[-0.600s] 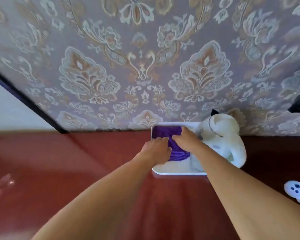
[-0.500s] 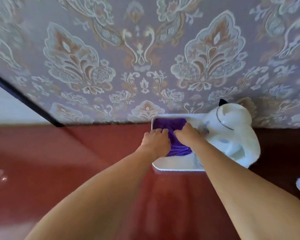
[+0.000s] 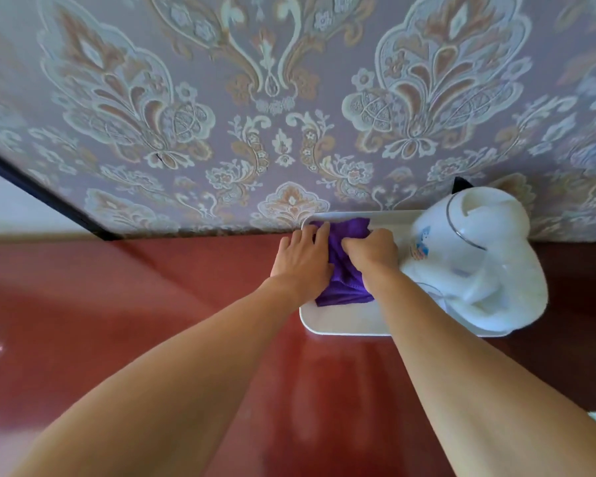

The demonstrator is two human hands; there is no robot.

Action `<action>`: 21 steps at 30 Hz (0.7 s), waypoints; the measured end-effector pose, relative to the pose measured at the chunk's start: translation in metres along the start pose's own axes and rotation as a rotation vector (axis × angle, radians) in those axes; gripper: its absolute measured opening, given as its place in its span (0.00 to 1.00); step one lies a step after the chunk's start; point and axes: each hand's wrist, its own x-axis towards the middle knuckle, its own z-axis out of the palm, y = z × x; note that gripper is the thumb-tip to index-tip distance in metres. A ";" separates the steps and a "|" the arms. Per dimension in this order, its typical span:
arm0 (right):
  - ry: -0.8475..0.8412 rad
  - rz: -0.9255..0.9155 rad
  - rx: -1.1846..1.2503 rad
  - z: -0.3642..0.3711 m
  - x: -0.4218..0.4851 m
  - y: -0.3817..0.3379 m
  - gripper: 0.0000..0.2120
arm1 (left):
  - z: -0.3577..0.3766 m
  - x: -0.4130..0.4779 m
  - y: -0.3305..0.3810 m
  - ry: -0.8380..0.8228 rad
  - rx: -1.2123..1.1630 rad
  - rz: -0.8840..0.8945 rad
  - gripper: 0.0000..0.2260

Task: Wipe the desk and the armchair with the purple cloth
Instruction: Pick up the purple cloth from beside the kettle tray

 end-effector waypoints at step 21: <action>-0.312 -1.071 0.068 -0.016 -0.239 -0.263 0.16 | -0.357 -0.181 -0.155 0.205 -0.326 -0.233 0.09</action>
